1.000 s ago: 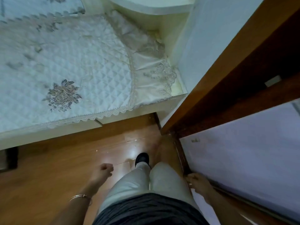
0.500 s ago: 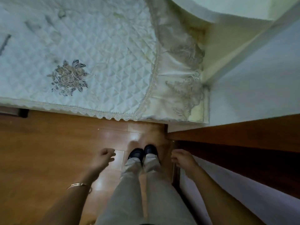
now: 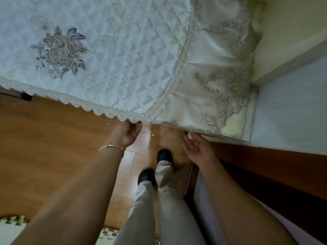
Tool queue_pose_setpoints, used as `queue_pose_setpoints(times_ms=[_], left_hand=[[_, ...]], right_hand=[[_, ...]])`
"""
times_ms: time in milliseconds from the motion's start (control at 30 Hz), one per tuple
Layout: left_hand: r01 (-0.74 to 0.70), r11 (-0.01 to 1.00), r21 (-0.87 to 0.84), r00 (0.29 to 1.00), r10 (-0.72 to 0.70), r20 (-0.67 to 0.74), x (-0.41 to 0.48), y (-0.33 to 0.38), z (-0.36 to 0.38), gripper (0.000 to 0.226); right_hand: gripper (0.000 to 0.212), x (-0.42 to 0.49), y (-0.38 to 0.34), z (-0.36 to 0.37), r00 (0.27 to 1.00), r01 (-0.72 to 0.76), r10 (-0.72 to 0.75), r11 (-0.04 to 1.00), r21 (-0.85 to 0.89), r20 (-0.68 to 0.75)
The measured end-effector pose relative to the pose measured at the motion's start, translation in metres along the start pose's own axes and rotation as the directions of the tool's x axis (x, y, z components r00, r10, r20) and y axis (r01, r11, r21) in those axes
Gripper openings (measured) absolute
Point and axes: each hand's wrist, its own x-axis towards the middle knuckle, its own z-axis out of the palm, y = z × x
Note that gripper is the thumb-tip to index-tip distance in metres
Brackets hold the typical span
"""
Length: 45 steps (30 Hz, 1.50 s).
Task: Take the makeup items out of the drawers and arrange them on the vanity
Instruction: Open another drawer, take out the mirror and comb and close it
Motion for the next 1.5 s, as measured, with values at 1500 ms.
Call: queue_pose_setpoints(times_ms=[1500], left_hand=[[-0.572, -0.311, 0.759, 0.591, 0.486, 0.644, -0.153, -0.062, -0.155, 0.021]], right_hand=[[0.02, -0.177, 0.12, -0.085, 0.562, 0.323, -0.681, -0.343, -0.882, 0.47]])
